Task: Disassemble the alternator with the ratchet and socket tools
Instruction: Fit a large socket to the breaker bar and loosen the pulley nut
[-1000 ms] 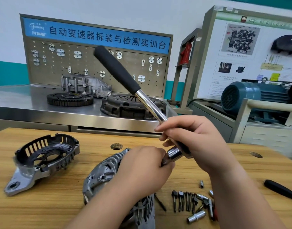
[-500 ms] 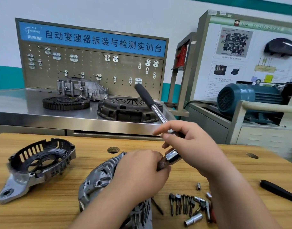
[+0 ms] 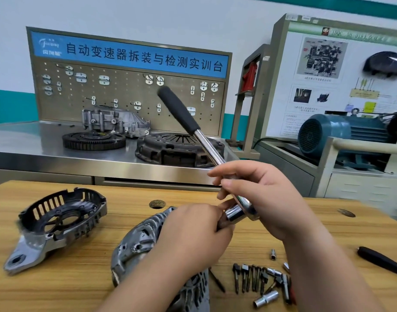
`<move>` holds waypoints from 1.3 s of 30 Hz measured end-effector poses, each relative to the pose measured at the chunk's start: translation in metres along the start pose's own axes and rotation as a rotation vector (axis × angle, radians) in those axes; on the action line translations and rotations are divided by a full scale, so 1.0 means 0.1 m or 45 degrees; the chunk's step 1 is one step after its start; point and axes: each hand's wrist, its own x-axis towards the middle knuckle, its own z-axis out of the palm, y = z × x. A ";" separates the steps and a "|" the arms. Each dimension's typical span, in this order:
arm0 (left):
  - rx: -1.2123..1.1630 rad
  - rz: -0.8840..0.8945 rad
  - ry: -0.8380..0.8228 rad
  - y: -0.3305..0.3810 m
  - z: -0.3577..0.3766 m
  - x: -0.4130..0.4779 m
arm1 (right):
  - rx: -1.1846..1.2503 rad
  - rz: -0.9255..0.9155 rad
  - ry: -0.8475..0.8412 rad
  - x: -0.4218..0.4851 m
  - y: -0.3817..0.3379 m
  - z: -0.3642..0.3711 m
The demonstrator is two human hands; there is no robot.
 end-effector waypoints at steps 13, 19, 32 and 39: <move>-0.034 -0.014 0.054 0.00 0.02 0.00 | -0.496 0.055 -0.058 -0.02 -0.06 -0.04; -0.096 -0.005 0.011 -0.03 0.01 0.00 | -0.029 -0.244 -0.371 -0.02 -0.10 -0.08; -0.029 -0.031 0.038 0.02 0.00 0.00 | -0.368 0.170 0.224 0.03 -0.02 0.13; -0.056 -0.048 0.051 0.02 0.00 0.01 | -0.385 0.159 0.066 0.03 -0.02 0.04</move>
